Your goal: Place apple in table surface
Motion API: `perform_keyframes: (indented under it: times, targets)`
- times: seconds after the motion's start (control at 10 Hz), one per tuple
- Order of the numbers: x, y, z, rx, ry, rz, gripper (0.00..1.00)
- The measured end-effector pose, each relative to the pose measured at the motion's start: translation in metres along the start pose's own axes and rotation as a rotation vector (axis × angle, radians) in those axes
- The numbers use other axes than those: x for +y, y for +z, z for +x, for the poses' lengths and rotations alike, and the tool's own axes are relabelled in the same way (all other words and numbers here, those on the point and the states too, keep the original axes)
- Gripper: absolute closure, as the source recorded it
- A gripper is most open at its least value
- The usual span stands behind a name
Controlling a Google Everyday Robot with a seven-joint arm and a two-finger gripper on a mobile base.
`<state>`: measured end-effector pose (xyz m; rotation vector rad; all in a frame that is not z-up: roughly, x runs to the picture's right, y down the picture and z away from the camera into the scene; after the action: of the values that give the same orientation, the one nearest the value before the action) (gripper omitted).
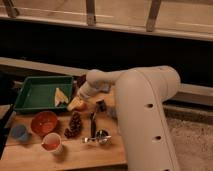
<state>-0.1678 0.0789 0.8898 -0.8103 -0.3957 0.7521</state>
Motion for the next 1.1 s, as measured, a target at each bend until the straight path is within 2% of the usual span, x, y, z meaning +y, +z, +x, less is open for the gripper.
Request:
perform_keyframes:
  times: [0.4, 0.5, 0.6, 0.7, 0.9, 1.0, 1.1]
  targets:
    - [-0.006, 0.016, 0.010, 0.044, 0.001, -0.004, 0.22]
    - [-0.009, 0.017, 0.009, 0.052, 0.004, 0.005, 0.30]
    - [-0.015, 0.014, 0.007, 0.044, 0.011, 0.022, 0.50]
    - [-0.018, 0.008, 0.007, 0.036, 0.016, 0.031, 0.62]
    - [-0.020, 0.000, 0.005, 0.019, 0.021, 0.040, 0.80]
    - [-0.023, -0.012, 0.004, -0.002, 0.023, 0.053, 0.94]
    - [-0.024, -0.020, 0.003, -0.013, 0.025, 0.061, 0.98]
